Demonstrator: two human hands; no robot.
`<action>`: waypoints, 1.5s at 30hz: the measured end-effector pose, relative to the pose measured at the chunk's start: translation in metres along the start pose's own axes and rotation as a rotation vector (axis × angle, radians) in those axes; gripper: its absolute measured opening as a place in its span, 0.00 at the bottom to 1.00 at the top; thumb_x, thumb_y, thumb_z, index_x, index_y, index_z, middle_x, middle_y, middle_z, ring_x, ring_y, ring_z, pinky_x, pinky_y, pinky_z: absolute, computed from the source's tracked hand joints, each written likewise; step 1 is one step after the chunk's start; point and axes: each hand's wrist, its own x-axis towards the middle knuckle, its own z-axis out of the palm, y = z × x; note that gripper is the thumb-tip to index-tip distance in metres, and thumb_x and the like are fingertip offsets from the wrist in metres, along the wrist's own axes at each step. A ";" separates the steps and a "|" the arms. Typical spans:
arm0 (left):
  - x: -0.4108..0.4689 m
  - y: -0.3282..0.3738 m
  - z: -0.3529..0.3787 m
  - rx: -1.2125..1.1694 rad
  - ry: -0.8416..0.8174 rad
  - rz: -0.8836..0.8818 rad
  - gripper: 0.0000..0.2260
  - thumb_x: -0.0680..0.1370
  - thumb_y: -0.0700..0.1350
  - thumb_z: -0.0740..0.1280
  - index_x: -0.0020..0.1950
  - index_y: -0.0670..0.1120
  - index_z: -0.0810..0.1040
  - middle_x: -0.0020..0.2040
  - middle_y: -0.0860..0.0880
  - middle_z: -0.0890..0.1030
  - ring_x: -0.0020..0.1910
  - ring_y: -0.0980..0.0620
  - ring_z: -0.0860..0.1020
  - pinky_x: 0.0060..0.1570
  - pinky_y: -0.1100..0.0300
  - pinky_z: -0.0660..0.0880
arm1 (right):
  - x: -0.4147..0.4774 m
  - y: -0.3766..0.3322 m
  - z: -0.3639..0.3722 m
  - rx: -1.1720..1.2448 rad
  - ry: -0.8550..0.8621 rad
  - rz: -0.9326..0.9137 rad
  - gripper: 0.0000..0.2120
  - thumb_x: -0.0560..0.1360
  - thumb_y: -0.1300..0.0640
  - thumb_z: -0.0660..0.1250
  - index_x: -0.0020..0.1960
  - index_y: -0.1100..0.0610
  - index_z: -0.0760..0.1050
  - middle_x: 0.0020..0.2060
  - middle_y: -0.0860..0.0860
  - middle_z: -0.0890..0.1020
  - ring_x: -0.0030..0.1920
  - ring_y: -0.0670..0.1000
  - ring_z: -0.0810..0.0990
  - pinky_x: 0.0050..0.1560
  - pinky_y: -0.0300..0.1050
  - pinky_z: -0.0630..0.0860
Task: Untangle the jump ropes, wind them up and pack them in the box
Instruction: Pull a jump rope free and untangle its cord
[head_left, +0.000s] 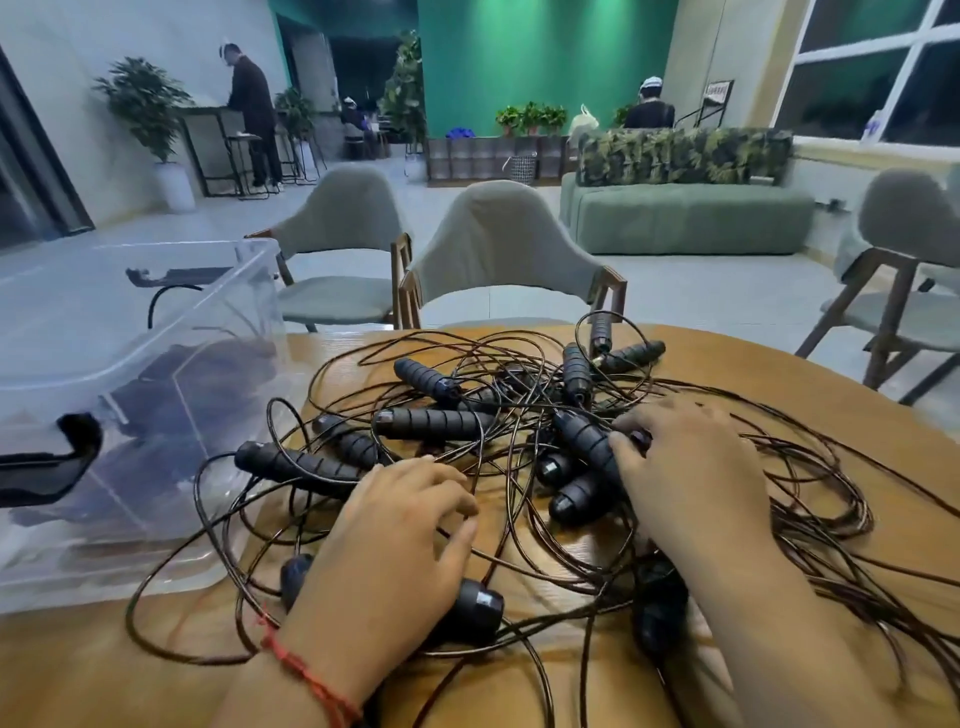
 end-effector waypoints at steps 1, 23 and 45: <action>-0.002 0.002 -0.001 -0.003 -0.014 0.004 0.09 0.83 0.59 0.64 0.61 0.63 0.80 0.65 0.68 0.72 0.71 0.67 0.63 0.79 0.62 0.49 | 0.000 -0.001 0.000 0.062 0.012 -0.002 0.08 0.83 0.43 0.65 0.57 0.41 0.82 0.55 0.43 0.80 0.56 0.49 0.73 0.50 0.48 0.69; -0.024 0.019 -0.011 -0.106 -0.132 0.149 0.19 0.83 0.61 0.63 0.74 0.63 0.71 0.69 0.68 0.72 0.72 0.69 0.64 0.77 0.63 0.63 | 0.001 -0.006 -0.029 1.281 -0.195 0.241 0.17 0.82 0.71 0.63 0.61 0.55 0.82 0.57 0.51 0.87 0.54 0.54 0.89 0.57 0.57 0.85; -0.036 0.039 -0.036 -0.711 0.054 0.080 0.10 0.84 0.55 0.63 0.48 0.52 0.76 0.39 0.48 0.81 0.37 0.51 0.81 0.43 0.47 0.81 | -0.024 -0.045 -0.038 1.364 -0.170 -0.186 0.32 0.79 0.80 0.55 0.67 0.49 0.78 0.65 0.47 0.83 0.63 0.53 0.85 0.67 0.55 0.79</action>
